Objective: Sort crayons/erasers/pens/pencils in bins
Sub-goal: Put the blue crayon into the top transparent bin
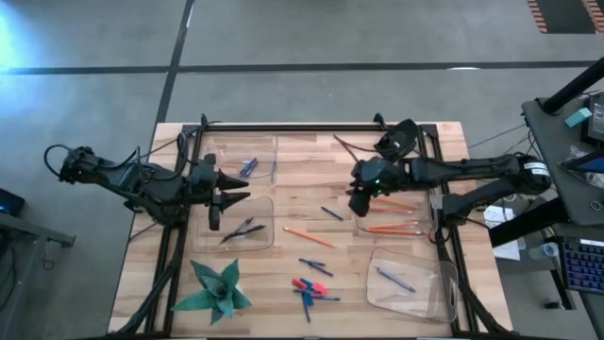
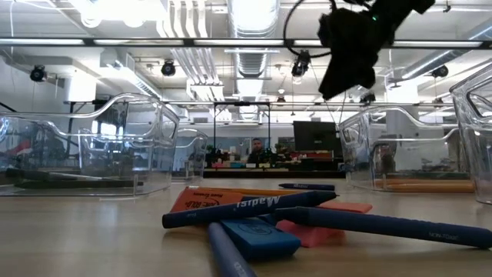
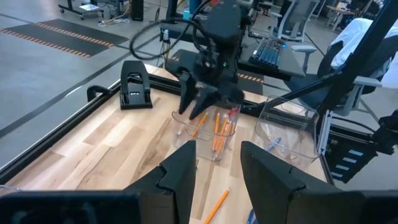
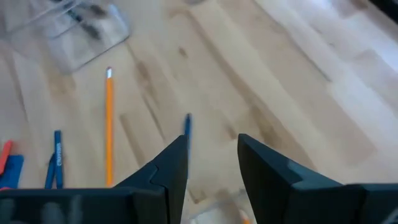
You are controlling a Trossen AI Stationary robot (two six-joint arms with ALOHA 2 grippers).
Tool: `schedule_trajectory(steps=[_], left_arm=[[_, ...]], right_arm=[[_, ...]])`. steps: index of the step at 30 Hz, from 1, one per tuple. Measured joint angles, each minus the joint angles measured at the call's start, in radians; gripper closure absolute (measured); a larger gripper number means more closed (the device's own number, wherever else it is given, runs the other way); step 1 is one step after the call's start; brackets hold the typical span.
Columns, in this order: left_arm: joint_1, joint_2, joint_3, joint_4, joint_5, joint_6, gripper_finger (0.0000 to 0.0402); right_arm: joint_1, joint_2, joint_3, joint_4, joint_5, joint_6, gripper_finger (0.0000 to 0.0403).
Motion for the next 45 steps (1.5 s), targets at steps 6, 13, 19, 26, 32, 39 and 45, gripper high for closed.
schedule_trajectory(steps=[6,13,19,26,32,39,45], left_arm=[[0.000,0.007,0.000,0.000,0.006,-0.001,0.0288],[0.000,0.008,0.000,0.001,0.006,-0.046,0.0288],[0.000,0.009,0.000,0.001,0.019,-0.079,0.0288],[0.000,0.025,0.000,0.001,0.023,-0.081,0.0288],[0.000,0.027,0.000,0.000,0.034,-0.079,0.0288],[0.000,0.026,0.000,0.000,0.035,-0.078,0.0288],[0.000,0.027,0.000,0.000,0.036,-0.078,0.0288]], right_arm=[[0.099,0.225,0.153,-0.028,0.056,0.023,0.0271],[0.103,0.511,0.434,-0.348,0.066,0.136,0.0271],[0.102,0.684,0.584,-0.517,0.069,0.113,0.0271],[0.051,0.773,0.612,-0.538,0.044,0.098,0.0271],[0.018,0.824,0.612,-0.534,-0.061,0.093,0.0271],[0.012,0.843,0.601,-0.498,-0.062,0.059,0.0271],[0.001,0.843,0.599,-0.481,-0.062,0.035,0.0271]])
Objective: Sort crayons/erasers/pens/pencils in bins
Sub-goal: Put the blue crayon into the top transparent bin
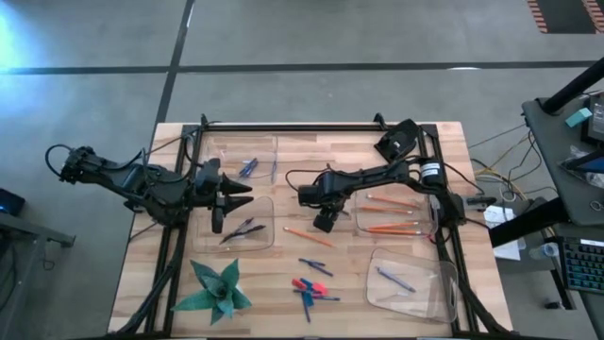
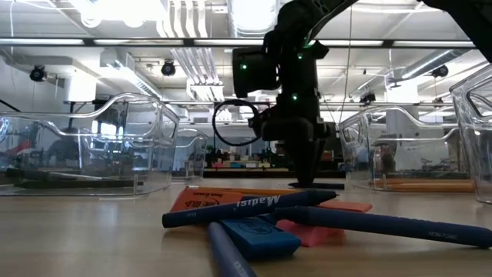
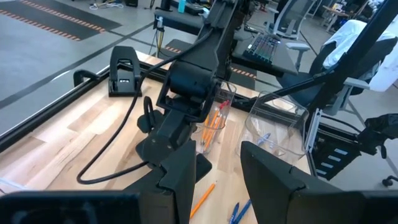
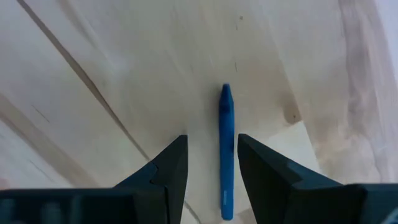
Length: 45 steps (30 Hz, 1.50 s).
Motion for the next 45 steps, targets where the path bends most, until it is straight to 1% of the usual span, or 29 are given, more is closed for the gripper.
schedule_trajectory(steps=[5,10,15,19,23,27,34,36,45], left_arm=[[0.000,0.000,0.000,0.000,0.002,0.000,0.0288],[0.000,0.000,-0.001,-0.001,0.007,0.000,0.0288],[-0.001,0.000,-0.001,-0.001,0.018,0.000,0.0288],[-0.001,-0.001,-0.001,-0.003,0.020,0.000,0.0288],[-0.001,-0.002,-0.001,-0.007,0.020,0.004,0.0288],[-0.001,-0.003,-0.001,-0.006,0.024,0.004,0.0288],[-0.001,-0.001,-0.001,-0.006,0.038,0.000,0.0288],[-0.001,0.000,-0.001,-0.008,0.041,0.001,0.0288],[0.000,0.020,-0.018,-0.004,0.033,0.001,0.0288]], right_arm=[[-0.015,0.012,-0.001,0.010,-0.014,-0.060,0.0280],[-0.037,0.045,0.001,0.021,-0.083,-0.117,0.0311],[-0.039,0.087,0.000,0.024,-0.086,-0.151,0.0347],[-0.038,0.094,-0.001,0.027,-0.084,-0.160,0.0367],[-0.038,0.091,-0.002,0.034,-0.080,-0.160,0.0379],[-0.038,0.082,-0.003,0.037,-0.080,-0.160,0.0383],[-0.022,0.003,-0.009,0.045,-0.070,-0.155,0.0384],[-0.017,-0.027,-0.010,0.077,-0.070,-0.143,0.0385],[0.016,-0.219,-0.008,0.137,-0.019,-0.116,0.0385]])
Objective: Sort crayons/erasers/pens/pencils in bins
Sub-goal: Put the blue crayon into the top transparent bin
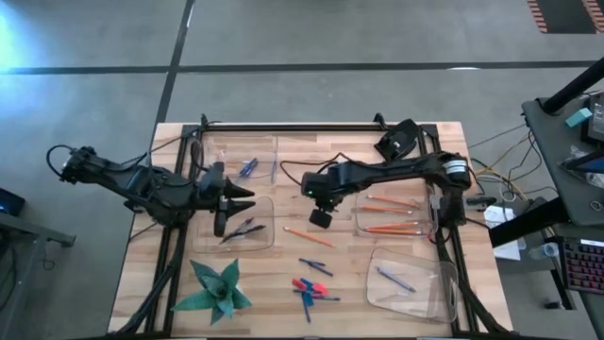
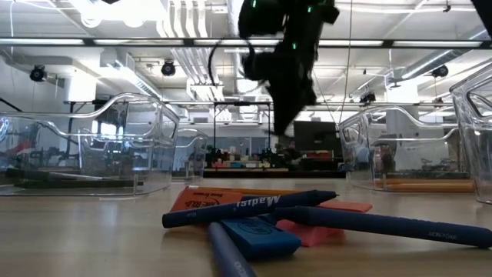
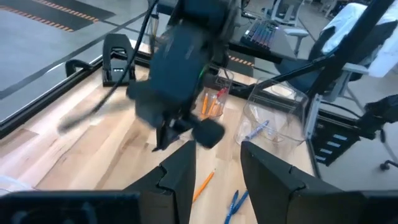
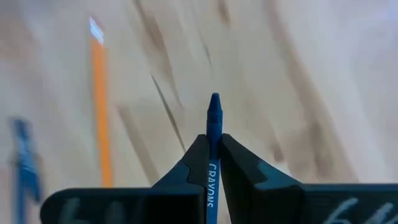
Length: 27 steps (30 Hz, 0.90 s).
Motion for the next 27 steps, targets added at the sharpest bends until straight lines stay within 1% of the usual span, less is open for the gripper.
schedule_trajectory(steps=[2,5,10,13,15,20,23,27], left_arm=[[0.000,0.021,0.000,0.014,-0.035,0.004,0.0288],[0.001,0.058,-0.001,0.047,-0.113,0.056,0.0288],[0.025,0.095,0.002,0.160,-0.124,0.209,0.0288],[0.047,0.099,0.006,0.200,-0.126,0.235,0.0288],[0.066,0.098,0.010,0.214,-0.125,0.236,0.0288],[0.102,0.099,0.007,0.214,-0.117,0.236,0.0288],[0.121,0.119,0.007,0.220,-0.072,0.235,0.0288],[0.138,0.148,0.006,0.254,-0.058,0.238,0.0288]], right_arm=[[0.005,-0.055,0.000,0.040,0.019,0.001,0.0385],[0.010,-0.131,0.002,0.120,0.047,0.008,0.0385],[0.018,-0.236,0.002,0.293,0.116,0.005,0.0385],[0.019,-0.279,0.003,0.438,0.118,-0.036,0.0385],[0.019,-0.293,0.003,0.517,0.117,-0.060,0.0385],[0.019,-0.307,0.023,0.611,0.116,-0.129,0.0385],[0.018,-0.300,0.043,0.641,0.073,-0.171,0.0385],[0.021,-0.285,0.063,0.645,0.028,-0.195,0.0385]])
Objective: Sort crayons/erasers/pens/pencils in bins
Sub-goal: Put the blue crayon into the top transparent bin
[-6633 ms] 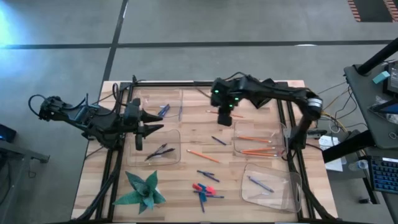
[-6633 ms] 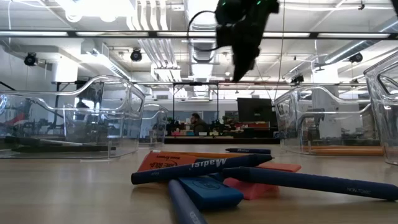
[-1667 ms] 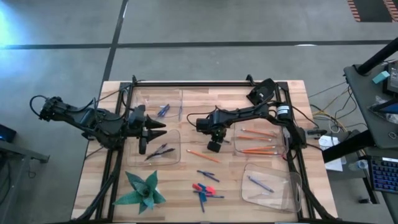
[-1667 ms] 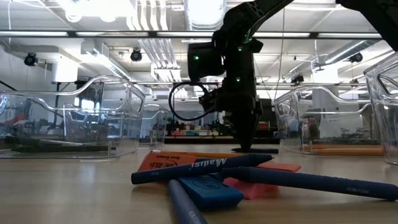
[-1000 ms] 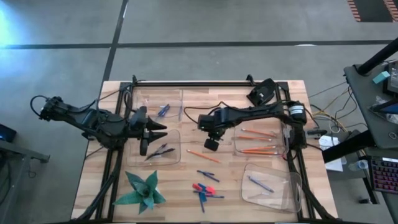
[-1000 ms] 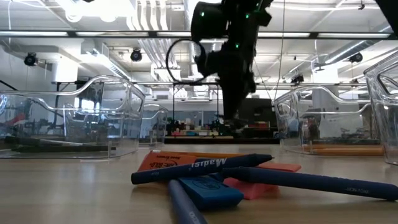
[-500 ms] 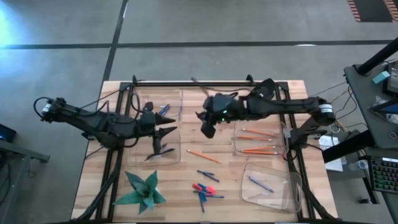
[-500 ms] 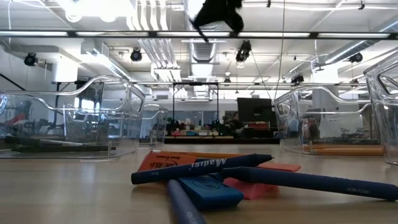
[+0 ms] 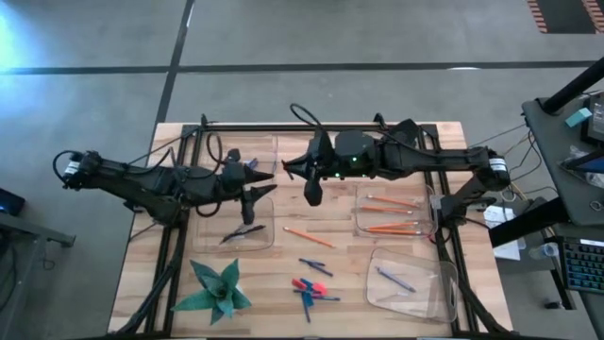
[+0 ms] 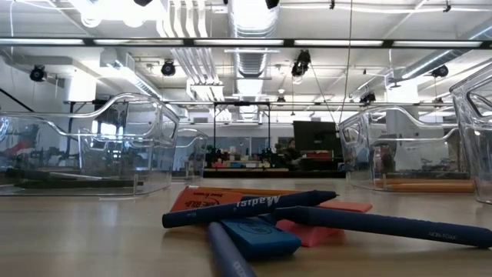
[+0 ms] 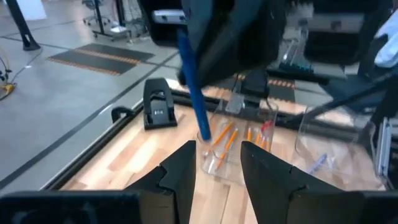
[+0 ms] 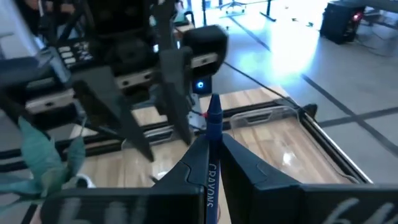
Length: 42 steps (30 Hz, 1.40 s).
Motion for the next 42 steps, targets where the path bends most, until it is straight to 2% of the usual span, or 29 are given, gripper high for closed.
schedule_trajectory(steps=[7,15,24,29,37,42], left_arm=[[0.002,0.027,0.003,0.040,0.007,-0.001,0.0287],[0.013,0.067,0.005,0.094,0.074,-0.004,0.0284],[0.014,0.091,0.007,0.150,0.088,-0.030,0.0225],[0.014,0.129,0.007,0.251,0.092,-0.028,0.0213],[0.014,0.155,0.013,0.282,0.095,-0.029,0.0218],[0.014,0.155,0.019,0.280,0.096,-0.029,0.0272]], right_arm=[[0.002,-0.003,0.005,0.004,-0.042,-0.017,0.0385],[0.018,-0.003,0.005,0.003,-0.071,-0.041,0.0385],[0.031,-0.003,0.005,0.004,-0.119,-0.061,0.0385],[0.034,-0.003,0.005,0.004,-0.116,-0.074,0.0385],[0.037,-0.003,0.005,0.003,-0.118,-0.076,0.0385],[0.037,-0.003,0.005,-0.002,-0.117,-0.077,0.0385]])
